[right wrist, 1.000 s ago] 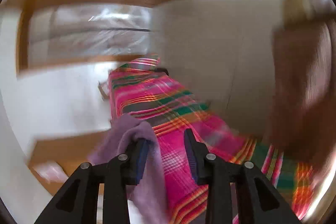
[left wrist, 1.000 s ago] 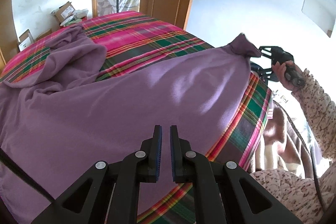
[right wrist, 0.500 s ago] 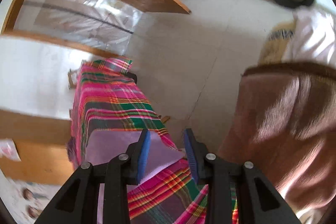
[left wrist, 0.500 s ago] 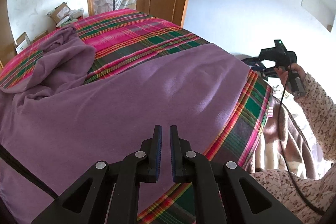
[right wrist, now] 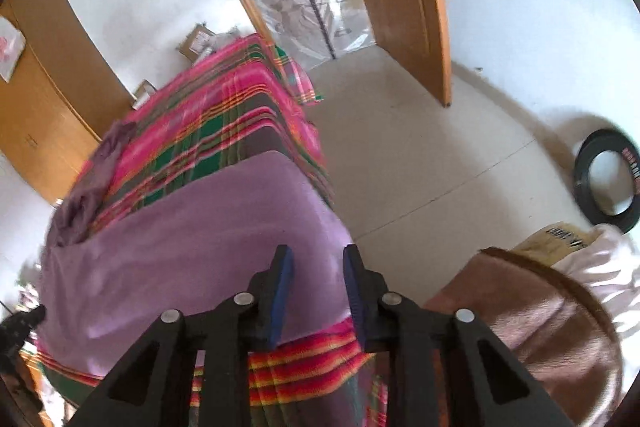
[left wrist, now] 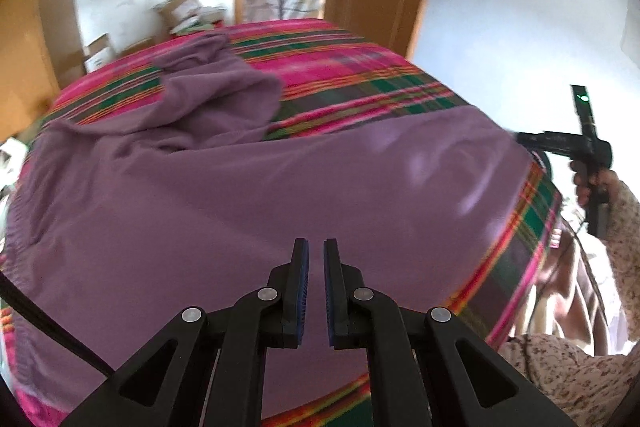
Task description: Fold clothes
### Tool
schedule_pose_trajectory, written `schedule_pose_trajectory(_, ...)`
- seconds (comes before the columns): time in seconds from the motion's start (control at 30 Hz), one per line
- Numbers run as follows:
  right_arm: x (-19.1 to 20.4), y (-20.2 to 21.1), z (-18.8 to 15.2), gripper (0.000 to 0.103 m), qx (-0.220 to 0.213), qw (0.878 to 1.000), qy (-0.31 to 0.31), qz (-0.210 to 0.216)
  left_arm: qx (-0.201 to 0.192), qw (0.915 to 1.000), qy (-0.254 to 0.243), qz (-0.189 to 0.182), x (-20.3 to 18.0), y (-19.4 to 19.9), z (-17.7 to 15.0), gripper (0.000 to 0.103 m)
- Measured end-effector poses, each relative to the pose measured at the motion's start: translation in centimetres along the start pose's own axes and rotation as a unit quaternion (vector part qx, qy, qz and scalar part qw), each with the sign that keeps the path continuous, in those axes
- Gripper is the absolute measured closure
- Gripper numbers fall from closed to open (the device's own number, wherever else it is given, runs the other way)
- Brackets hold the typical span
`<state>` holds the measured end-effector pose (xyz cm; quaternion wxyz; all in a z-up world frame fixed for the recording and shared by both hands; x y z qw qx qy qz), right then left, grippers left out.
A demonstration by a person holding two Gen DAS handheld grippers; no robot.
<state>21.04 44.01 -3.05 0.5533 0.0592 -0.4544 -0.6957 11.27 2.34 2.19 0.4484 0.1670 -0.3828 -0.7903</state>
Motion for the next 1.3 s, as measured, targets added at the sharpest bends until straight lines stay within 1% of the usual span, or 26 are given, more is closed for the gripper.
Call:
schedule_pose_trajectory(0.03,0.6,0.3,0.5,0.081,-0.003,1.0,0.013,-0.009,0.0,1.0,0.006,0.007,0.8,0.1,0.0,0.095)
schedule_pose_trajectory(0.07,1.4,0.5,1.1,0.081,-0.007,1.0,0.026,-0.005,0.0,0.9998,0.011,0.014,1.6,0.1,0.0,0.095)
schedule_pose_trajectory(0.17,4.4,1.1,3.0,0.081,-0.021,0.997,0.067,0.021,-0.003,0.9991,0.021,0.036,4.0,0.2,0.2,0.095)
schedule_pose_trajectory(0.23,7.1,0.5,4.3,0.081,-0.024,0.994,0.1,0.035,-0.009,0.998,0.032,0.054,5.8,0.4,0.8,0.095)
schedule_pose_trajectory(0.37,12.8,-2.0,6.2,0.081,-0.007,0.983,0.17,0.063,-0.017,0.9951,0.051,0.084,8.9,0.7,2.1,0.095)
schedule_pose_trajectory(0.47,16.9,-4.0,7.7,0.081,0.005,0.973,0.218,0.082,-0.017,0.9936,0.042,0.104,11.1,1.0,3.7,0.095)
schedule_pose_trajectory(0.57,20.7,-6.2,9.2,0.08,0.018,0.966,0.234,0.112,-0.024,0.9925,0.027,0.117,13.8,1.3,5.9,0.095)
schedule_pose_trajectory(0.7,26.4,-10.5,11.0,0.078,0.04,0.955,0.253,0.152,-0.016,0.9899,0.038,0.136,19.0,0.3,8.8,0.095)
schedule_pose_trajectory(0.77,29.7,-13.4,11.4,0.076,0.07,0.941,0.272,0.187,-0.001,0.9879,0.052,0.146,21.8,-1.0,10.0,0.094)
schedule_pose_trajectory(0.8,30.9,-14.9,11.4,0.075,0.082,0.937,0.28,0.193,0.009,0.9866,0.058,0.153,23.1,-1.8,10.4,0.092)
schedule_pose_trajectory(0.83,32.0,-16.4,11.3,0.074,0.091,0.934,0.286,0.194,0.017,0.9854,0.055,0.16,23.9,-2.7,10.8,0.087)
schedule_pose_trajectory(0.9,33.8,-19.3,11.4,0.074,0.103,0.929,0.299,0.192,0.031,0.9836,0.052,0.17,25.6,-4.5,11.4,0.087)
schedule_pose_trajectory(0.93,34.5,-20.8,11.4,0.074,0.105,0.927,0.307,0.185,0.034,0.9853,0.058,0.157,26.3,-5.4,11.6,0.087)
schedule_pose_trajectory(0.97,35.2,-22.2,11.4,0.074,0.107,0.926,0.316,0.178,0.037,0.9859,0.058,0.153,26.8,-6.3,11.8,0.087)
schedule_pose_trajectory(1.0,35.9,-23.3,11.3,0.074,0.108,0.922,0.327,0.176,0.039,0.9839,0.043,0.169,26.9,-7.0,11.9,0.087)
schedule_pose_trajectory(1.07,37.4,-25.2,11.0,0.074,0.114,0.91,0.356,0.181,0.042,0.9795,0.013,0.197,27.0,-8.5,12.1,0.087)
schedule_pose_trajectory(1.13,38.7,-26.9,10.5,0.074,0.141,0.896,0.375,0.19,0.046,0.9805,-0.005,0.191,26.9,-9.5,12.2,0.087)
schedule_pose_trajectory(1.17,39.3,-27.4,10.4,0.074,0.153,0.89,0.381,0.198,0.049,0.9823,-0.008,0.181,26.9,-10.0,12.3,0.087)
schedule_pose_trajectory(1.2,40.0,-27.8,10.2,0.074,0.162,0.883,0.387,0.212,0.052,0.9834,-0.014,0.174,26.9,-10.5,12.3,0.087)
schedule_pose_trajectory(1.27,40.9,-28.4,10.0,0.074,0.17,0.874,0.398,0.22,0.055,0.983,-0.028,0.173,27.1,-11.2,12.4,0.087)
schedule_pose_trajectory(1.3,41.0,-28.8,10.1,0.074,0.17,0.876,0.4,0.212,0.057,0.9828,-0.029,0.173,27.3,-11.5,12.5,0.087)
Point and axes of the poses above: each gripper's, at about its wrist camera, not at the fingertips, and y roughly against the way its jaws point, x to its left, z to its top, the point moved 4 cm from there along -y, roughly the way its jaws point, and after that the axes turned 13 degrees about z, right-handed, at the moved point
